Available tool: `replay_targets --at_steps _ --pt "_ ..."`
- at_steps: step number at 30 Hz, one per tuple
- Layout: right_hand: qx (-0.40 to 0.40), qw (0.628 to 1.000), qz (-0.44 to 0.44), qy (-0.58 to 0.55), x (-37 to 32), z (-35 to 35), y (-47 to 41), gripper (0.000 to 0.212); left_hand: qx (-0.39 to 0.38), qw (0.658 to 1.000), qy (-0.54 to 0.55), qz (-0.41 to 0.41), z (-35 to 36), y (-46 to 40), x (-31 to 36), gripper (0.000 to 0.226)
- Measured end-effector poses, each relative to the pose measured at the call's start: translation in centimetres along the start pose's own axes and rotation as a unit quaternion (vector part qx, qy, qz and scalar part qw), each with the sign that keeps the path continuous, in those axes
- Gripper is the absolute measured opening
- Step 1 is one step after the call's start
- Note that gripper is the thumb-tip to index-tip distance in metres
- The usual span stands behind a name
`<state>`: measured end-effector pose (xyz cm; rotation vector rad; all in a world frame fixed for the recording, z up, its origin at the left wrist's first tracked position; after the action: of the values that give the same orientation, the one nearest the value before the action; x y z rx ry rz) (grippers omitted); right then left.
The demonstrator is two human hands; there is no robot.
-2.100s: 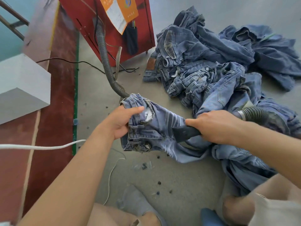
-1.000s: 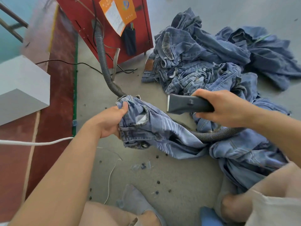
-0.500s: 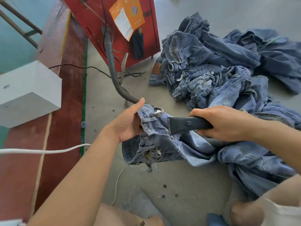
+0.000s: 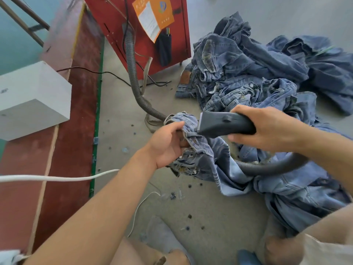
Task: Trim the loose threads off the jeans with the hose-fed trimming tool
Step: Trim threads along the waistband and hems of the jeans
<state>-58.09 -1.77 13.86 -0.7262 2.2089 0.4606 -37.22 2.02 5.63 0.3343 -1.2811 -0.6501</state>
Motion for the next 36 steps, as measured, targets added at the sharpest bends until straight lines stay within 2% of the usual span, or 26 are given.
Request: replay_targets --at_steps 3,7,10,12,15,18,19,21,24,26,28,31,33,36 --pt "-0.012 0.999 0.033 0.032 0.5 -0.1 0.2 0.024 0.004 0.999 0.046 0.010 -0.1 -0.4 0.2 0.037" --pt "-0.014 0.999 -0.002 0.028 -1.6 2.1 -0.5 0.028 -0.013 0.999 0.030 -0.024 1.5 -0.5 -1.3 0.037" --pt "0.031 0.999 -0.005 -0.017 -2.0 1.4 -1.0 0.025 -0.031 0.999 0.028 -0.018 2.2 -0.5 -1.5 0.037" --pt "0.058 0.998 0.020 -0.009 -1.1 -0.2 -0.9 0.022 -0.043 0.996 0.077 0.000 1.9 -0.3 -0.7 0.040" --pt "0.018 0.997 0.066 0.034 0.0 -1.3 -0.1 0.020 -0.058 0.991 0.117 0.030 1.0 -0.1 0.4 0.047" --pt "-0.043 0.996 0.070 0.031 -0.9 0.9 -0.1 0.019 -0.109 0.987 0.113 0.026 2.2 -0.1 0.2 0.052" --pt "-0.041 0.997 0.059 0.026 -1.3 1.6 -0.4 0.022 -0.126 0.986 0.109 0.017 2.8 0.0 -0.1 0.055" --pt "0.022 0.999 0.045 0.005 -2.0 1.7 -1.0 0.025 -0.133 0.984 0.122 -0.001 3.5 0.0 -0.8 0.055" --pt "0.142 0.985 0.074 -0.058 -1.2 -0.7 -1.0 0.031 -0.098 0.983 0.155 0.005 3.1 -0.1 -1.0 0.046" --pt "0.150 0.978 0.101 -0.105 -0.2 -0.9 -0.5 0.040 -0.052 0.987 0.149 0.014 2.8 -0.2 -0.9 0.044" --pt "0.132 0.975 0.123 -0.128 0.1 0.4 0.1 0.053 0.000 0.992 0.127 0.027 2.8 -0.6 -1.0 0.057" --pt "0.140 0.978 0.106 -0.116 -0.4 2.7 0.0 0.069 0.029 0.997 0.059 0.040 3.9 -1.0 -1.1 0.054" --pt "0.177 0.973 0.085 -0.124 -0.5 2.8 -0.4 0.059 0.045 0.998 0.029 0.034 4.5 -1.0 -1.3 0.047" --pt "0.232 0.955 0.108 -0.147 0.7 2.0 -0.6 0.041 0.074 0.997 0.010 0.022 4.4 -1.0 -1.9 0.030"
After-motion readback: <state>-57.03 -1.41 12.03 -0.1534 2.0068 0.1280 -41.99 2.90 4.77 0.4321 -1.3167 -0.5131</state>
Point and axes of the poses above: each hand's wrist, its own y-axis away from the middle knuckle, its own z-axis out of the palm, x = y × z, the point moved 7 cm from there along -y, towards the middle knuckle, and after that the axes turned 13 degrees about -y, right-handed, at the moved point
